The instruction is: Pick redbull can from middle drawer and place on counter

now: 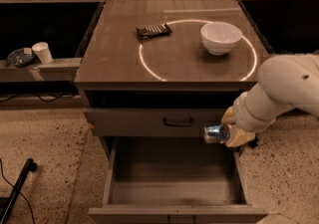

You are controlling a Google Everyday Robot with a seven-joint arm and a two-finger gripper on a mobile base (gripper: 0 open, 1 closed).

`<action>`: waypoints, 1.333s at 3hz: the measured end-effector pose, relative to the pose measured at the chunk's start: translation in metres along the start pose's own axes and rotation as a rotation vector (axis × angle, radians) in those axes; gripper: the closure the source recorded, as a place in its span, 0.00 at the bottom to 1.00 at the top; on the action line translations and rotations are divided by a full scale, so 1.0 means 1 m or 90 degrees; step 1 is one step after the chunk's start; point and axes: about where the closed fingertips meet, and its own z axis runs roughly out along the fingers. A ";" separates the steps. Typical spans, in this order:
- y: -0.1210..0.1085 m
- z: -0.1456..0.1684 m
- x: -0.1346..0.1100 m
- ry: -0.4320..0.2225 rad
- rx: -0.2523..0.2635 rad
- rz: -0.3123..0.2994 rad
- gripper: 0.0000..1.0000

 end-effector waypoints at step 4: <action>-0.132 -0.153 0.034 -0.052 0.088 0.076 1.00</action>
Offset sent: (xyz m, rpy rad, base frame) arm 0.0598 -0.0837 0.2103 0.0037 -0.1443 -0.1092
